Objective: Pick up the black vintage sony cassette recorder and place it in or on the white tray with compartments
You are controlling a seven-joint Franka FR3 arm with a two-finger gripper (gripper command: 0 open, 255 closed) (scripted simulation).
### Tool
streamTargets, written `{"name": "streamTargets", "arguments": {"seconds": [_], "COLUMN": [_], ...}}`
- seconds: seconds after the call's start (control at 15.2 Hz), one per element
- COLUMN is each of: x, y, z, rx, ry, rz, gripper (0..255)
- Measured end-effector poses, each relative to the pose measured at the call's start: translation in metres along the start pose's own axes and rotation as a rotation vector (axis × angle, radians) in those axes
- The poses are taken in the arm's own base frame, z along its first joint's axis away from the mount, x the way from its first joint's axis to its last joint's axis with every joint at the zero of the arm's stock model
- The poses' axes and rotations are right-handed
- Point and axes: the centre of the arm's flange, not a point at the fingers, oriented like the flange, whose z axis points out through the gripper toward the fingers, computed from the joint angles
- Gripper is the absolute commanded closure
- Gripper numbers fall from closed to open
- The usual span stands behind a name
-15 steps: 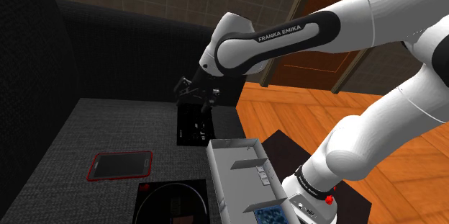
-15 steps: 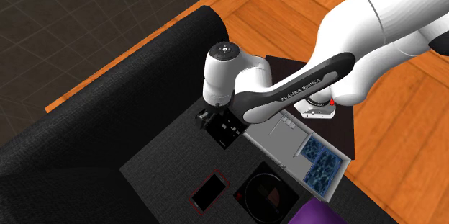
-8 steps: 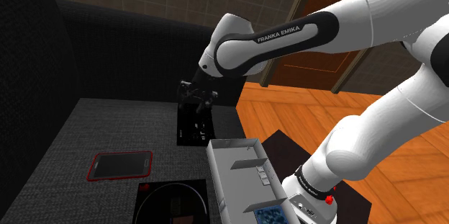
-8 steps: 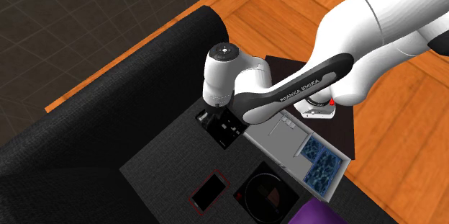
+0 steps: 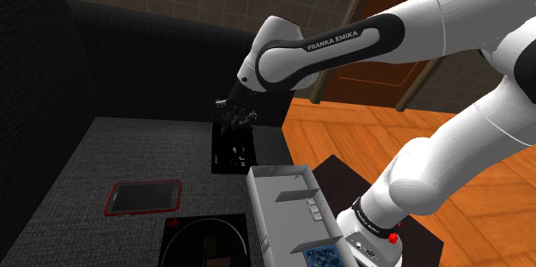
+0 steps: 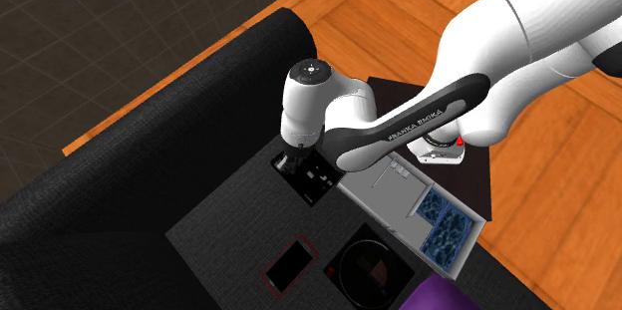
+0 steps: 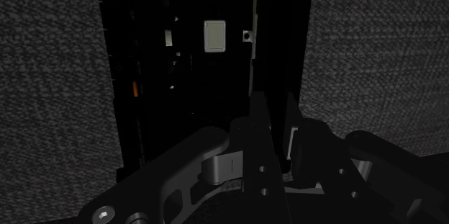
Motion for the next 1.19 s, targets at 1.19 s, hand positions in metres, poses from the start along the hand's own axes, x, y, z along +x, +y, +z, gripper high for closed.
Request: {"name": "streamTargets", "arguments": {"seconds": [1.19], "x": [-0.007], "y": [-0.025], "z": [-0.079], "rx": [-0.001], "ry": [-0.001], "rz": [0.0], "gripper": [255]}}
